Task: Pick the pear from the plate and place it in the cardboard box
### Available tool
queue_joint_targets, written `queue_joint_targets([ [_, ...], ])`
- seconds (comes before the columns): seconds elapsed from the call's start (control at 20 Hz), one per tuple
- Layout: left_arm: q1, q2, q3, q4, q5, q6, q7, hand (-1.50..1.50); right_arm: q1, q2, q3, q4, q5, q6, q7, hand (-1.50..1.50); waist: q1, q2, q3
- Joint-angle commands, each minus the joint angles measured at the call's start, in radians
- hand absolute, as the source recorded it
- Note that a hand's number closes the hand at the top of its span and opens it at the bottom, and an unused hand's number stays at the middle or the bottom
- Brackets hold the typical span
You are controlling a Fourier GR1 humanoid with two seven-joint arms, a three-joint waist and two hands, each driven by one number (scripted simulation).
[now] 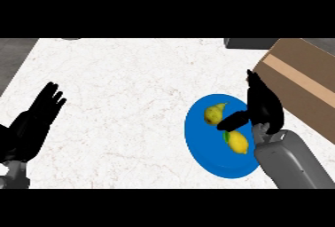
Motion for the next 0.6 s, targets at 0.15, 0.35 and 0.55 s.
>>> queue_joint_targets([
  [0.15,0.048,-0.015,0.02,-0.034,0.002,-0.01,-0.022,0.0,-0.171,0.121,-0.056,0.079,-0.078,0.178,0.292,-1.5,-0.012,0.0,0.004],
  [0.35,0.032,-0.01,0.03,-0.023,-0.01,-0.01,-0.008,0.0,-0.205,0.165,-0.065,0.144,-0.054,0.169,0.313,-1.5,-0.016,0.002,0.005],
  [0.55,0.011,-0.021,0.034,0.002,-0.007,-0.009,0.016,0.0,-0.159,0.131,-0.1,0.129,-0.11,0.246,0.274,-1.5,-0.033,0.001,0.005],
])
